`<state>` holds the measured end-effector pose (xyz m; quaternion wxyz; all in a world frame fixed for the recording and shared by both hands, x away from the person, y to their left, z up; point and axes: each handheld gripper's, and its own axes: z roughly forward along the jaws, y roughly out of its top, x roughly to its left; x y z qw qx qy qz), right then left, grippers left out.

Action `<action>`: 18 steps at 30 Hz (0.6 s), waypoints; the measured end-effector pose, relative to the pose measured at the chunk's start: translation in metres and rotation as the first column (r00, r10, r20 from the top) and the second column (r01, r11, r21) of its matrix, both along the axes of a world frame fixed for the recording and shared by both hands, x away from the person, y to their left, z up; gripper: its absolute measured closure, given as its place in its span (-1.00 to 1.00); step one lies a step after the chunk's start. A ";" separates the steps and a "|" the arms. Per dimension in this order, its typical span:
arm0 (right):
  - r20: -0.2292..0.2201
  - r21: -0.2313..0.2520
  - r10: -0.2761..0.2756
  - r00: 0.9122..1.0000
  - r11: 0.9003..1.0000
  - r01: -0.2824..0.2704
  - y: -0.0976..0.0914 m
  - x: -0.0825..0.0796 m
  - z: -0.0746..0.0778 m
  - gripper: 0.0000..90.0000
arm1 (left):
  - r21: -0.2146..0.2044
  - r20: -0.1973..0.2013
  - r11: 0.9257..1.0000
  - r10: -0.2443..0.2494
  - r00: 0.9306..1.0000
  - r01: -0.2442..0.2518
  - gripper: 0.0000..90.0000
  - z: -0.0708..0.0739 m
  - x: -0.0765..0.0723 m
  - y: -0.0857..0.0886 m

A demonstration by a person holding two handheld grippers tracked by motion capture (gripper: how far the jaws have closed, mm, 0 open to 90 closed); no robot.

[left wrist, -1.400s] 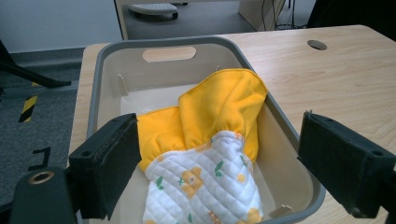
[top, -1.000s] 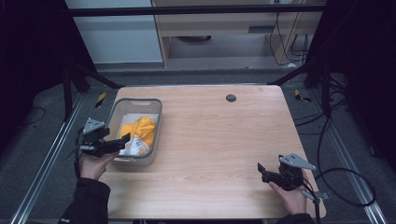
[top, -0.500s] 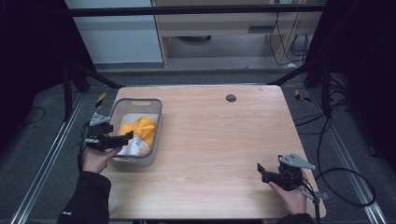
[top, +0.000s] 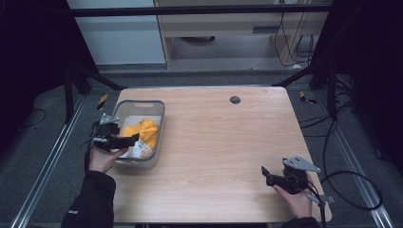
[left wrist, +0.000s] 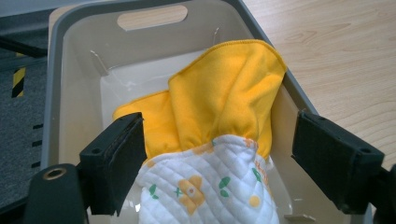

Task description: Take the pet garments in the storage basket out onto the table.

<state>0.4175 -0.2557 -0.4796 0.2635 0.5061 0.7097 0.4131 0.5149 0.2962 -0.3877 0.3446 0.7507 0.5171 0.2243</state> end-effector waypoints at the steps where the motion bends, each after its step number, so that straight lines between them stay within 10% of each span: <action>1: 0.000 -0.001 0.000 1.000 1.000 0.000 0.000 0.000 0.000 -0.74 | 0.002 -0.005 1.000 -0.003 1.000 0.003 -0.61 -0.001 0.001 0.000; 18: -0.014 0.005 0.006 1.000 1.000 -0.006 0.001 0.000 0.000 -0.74 | 0.030 -0.074 0.999 -0.028 0.997 0.030 -0.56 -0.016 0.010 -0.007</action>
